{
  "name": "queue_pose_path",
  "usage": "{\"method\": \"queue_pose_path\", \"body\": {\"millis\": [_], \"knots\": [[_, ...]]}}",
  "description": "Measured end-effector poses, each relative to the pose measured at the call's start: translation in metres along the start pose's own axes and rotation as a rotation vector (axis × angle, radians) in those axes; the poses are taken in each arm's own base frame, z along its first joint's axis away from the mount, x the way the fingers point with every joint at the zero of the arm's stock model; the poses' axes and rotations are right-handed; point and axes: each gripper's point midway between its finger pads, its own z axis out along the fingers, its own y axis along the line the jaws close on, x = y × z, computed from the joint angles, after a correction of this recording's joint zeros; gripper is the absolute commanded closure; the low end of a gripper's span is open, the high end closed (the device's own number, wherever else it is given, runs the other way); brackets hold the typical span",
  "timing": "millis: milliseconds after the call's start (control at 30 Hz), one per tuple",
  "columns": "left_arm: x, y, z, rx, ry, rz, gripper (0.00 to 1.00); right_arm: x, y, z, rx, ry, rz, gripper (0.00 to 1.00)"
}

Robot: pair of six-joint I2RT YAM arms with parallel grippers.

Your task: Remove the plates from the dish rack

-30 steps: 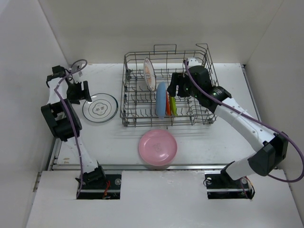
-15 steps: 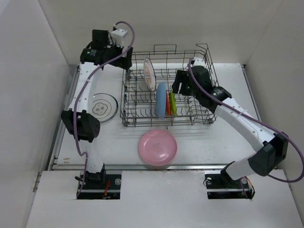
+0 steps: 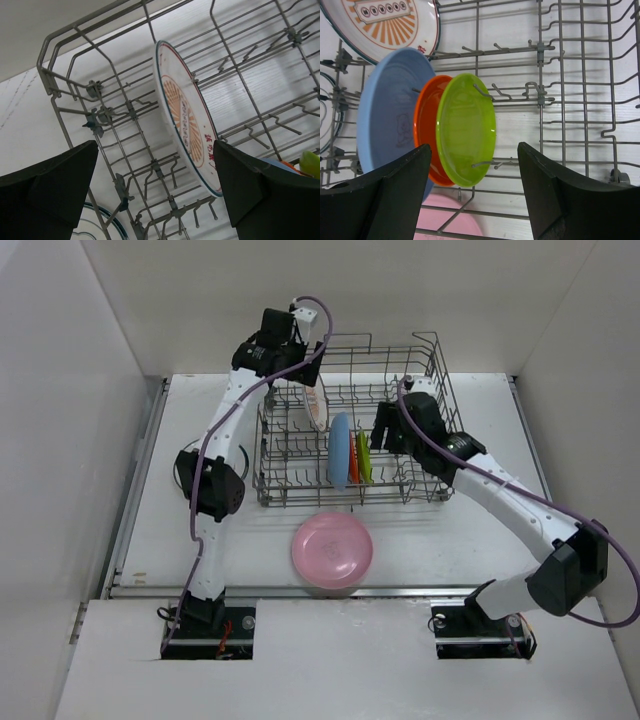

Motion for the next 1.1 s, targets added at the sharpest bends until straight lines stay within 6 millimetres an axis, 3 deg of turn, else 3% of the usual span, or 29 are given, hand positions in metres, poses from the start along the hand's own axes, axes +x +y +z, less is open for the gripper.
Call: {"method": "queue_pose_path", "body": {"millis": [67, 167, 200, 233, 467, 500, 600, 700, 767, 1100], "knots": [[0.005, 0.005, 0.004, -0.025, 0.016, -0.010, 0.03, 0.004, -0.002, 0.002, 0.003, 0.008, -0.005, 0.24], [0.013, 0.008, 0.007, -0.037, 0.041, -0.021, 0.14, 0.009, -0.002, 0.003, 0.002, 0.019, -0.009, 0.24], [0.016, 0.008, 0.008, -0.037, 0.052, -0.021, 0.20, 0.010, -0.003, 0.003, 0.001, 0.021, -0.012, 0.24], [0.020, 0.007, 0.011, -0.035, 0.066, -0.020, 0.35, 0.010, -0.002, 0.003, -0.002, 0.022, -0.013, 0.24], [0.046, -0.015, 0.032, 0.021, 0.143, -0.019, 0.69, 0.014, -0.003, 0.004, -0.004, 0.032, -0.025, 0.24], [0.047, -0.018, 0.032, 0.030, 0.147, -0.018, 0.82, 0.014, -0.003, 0.004, -0.004, 0.033, -0.027, 0.24], [0.042, -0.014, 0.035, -0.012, 0.125, -0.063, 1.00, 0.015, -0.003, 0.004, -0.008, 0.037, -0.032, 0.24], [0.031, 0.003, 0.037, -0.082, 0.079, -0.066, 1.00, 0.016, -0.003, 0.004, -0.010, 0.037, -0.035, 0.24], [0.037, 0.014, 0.035, -0.098, 0.098, -0.075, 1.00, 0.016, -0.003, 0.004, -0.011, 0.037, -0.035, 0.24], [0.023, 0.001, 0.024, -0.182, 0.065, -0.017, 1.00, 0.011, -0.004, -0.003, -0.012, 0.019, -0.032, 0.24]]}}
